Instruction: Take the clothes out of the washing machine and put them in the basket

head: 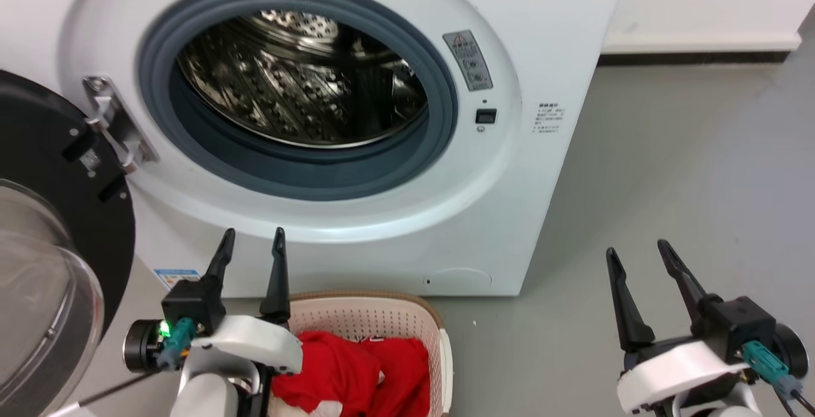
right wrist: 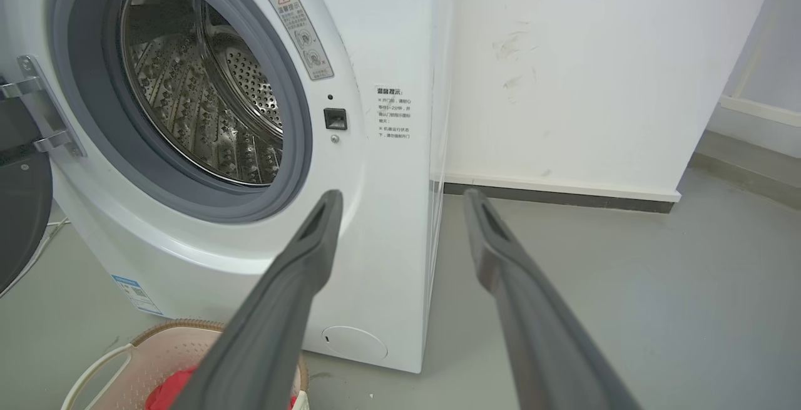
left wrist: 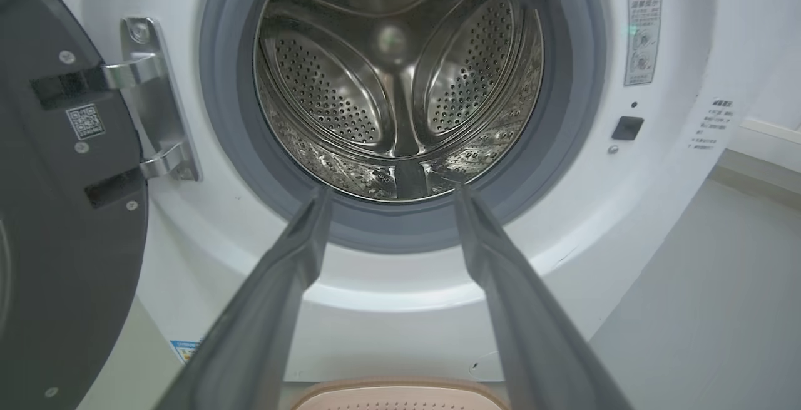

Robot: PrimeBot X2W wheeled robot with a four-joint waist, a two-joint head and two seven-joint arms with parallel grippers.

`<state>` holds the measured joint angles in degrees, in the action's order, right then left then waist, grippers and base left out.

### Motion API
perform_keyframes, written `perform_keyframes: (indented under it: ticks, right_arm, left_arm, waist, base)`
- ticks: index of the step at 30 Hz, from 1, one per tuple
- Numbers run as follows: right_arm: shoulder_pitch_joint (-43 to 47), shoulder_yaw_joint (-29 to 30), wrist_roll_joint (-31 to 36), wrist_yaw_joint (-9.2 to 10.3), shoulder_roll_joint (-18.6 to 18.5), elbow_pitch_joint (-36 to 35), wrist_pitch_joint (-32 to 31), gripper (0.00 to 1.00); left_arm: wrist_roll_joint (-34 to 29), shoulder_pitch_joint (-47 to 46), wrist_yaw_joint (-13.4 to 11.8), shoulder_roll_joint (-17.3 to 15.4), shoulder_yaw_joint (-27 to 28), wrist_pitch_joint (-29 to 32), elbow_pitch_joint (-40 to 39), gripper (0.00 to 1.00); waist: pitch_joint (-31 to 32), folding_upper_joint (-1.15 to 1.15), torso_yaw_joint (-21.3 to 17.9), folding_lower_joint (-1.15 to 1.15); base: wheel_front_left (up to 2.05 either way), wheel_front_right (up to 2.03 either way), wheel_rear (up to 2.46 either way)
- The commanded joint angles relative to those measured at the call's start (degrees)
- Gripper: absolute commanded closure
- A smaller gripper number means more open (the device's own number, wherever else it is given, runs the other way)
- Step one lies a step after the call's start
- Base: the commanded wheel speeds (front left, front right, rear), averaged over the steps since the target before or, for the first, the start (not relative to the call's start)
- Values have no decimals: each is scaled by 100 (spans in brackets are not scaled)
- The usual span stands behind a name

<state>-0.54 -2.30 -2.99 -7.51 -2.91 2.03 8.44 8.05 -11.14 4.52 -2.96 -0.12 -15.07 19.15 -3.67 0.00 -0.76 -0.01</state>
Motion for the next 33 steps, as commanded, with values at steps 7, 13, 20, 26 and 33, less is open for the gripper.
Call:
perform_keyframes:
  ticks: [7, 13, 20, 26, 33]
  right_arm:
    - [346, 214, 74, 4, 6, -63, -105, 0]
    - [550, 280, 100, 4, 6, -130, -182, 0]
    - [667, 260, 77, 4, 6, -187, -241, 0]
    - [676, 236, 80, 4, 6, -244, -275, 0]
    - [709, 218, 40, 4, 6, -274, -270, 0]
  left_arm:
    - [-290, 537, -56, -12, -246, -14, -661, 0]
    - [-335, 942, -153, -72, -269, 10, -940, 0]
    - [-292, 1205, -225, -144, -245, 142, -1135, 0]
    - [-252, 1207, -256, -181, -233, 202, -1210, 0]
    - [-211, 1259, -315, -204, -231, 259, -1253, 0]
  waist:
    - [473, 0, 51, 1]
    - [637, 0, 57, 1]
    - [717, 0, 67, 1]
    - [699, 0, 49, 1]
    - [663, 0, 27, 1]
  base:
    - [0, 0, 0]
    - [0, 0, 0]
    - [0, 0, 0]
    - [0, 0, 0]
    - [0, 0, 0]
